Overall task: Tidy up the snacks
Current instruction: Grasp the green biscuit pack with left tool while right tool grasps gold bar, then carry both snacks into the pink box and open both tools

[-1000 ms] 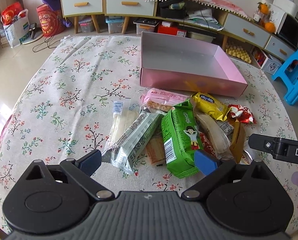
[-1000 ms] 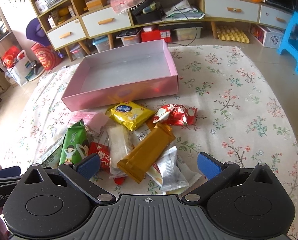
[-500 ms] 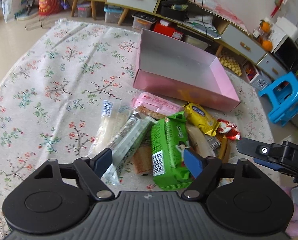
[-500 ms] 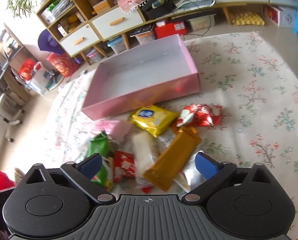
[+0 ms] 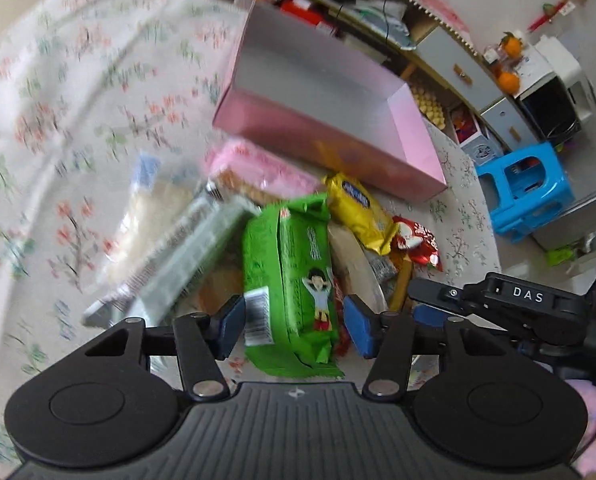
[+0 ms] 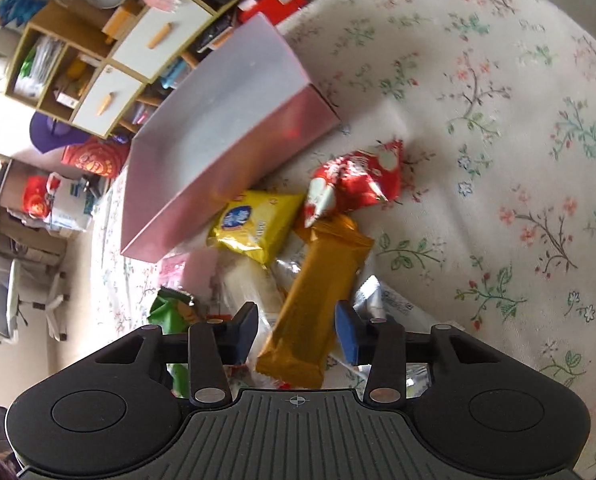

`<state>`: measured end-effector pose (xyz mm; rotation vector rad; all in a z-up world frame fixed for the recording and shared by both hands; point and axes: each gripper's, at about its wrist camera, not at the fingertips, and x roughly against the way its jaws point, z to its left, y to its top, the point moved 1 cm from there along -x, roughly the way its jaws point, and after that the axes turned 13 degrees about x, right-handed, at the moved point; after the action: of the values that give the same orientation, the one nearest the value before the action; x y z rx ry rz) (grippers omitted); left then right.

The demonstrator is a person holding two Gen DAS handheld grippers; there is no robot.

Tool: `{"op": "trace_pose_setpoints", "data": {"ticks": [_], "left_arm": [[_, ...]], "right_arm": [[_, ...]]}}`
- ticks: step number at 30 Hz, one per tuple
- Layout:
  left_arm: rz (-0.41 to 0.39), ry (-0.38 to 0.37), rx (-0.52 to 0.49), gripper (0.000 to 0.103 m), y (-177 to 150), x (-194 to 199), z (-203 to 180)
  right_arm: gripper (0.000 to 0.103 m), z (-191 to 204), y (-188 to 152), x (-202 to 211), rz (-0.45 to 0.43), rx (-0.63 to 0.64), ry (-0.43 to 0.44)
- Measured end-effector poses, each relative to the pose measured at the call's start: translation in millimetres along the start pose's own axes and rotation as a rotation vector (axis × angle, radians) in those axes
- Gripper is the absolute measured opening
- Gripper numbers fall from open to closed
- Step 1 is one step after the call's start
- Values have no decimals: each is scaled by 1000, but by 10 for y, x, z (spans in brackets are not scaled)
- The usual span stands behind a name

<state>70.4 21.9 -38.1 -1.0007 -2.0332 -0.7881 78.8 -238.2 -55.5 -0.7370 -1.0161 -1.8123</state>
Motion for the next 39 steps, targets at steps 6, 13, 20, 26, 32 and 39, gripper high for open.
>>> {"op": "trace_pose_setpoints", "data": {"ticks": [6,13,20,26,32,39], "left_arm": [[4,-5,17,49,-22,-36,17],[-18,21,-28,49,-32,-46,-20],[-56,47,-27,46,-28,-32,-30],[-69,29,-45,46,-39,77,-59],[-92,-12,-67,46,-44,222,-118],[-147,-48,-80,46,90,372,-230]], "right_arm": [[38,-58,7,-93,27,-30,6],[34,20,-38,-146,7,7,-24],[26,96,-73,-138,-22,46,-70],[26,108,-48,15,-54,29,-28],[26,125,18,174,-104,3,9],[26,234,186,252,-160,-6,18]]}}
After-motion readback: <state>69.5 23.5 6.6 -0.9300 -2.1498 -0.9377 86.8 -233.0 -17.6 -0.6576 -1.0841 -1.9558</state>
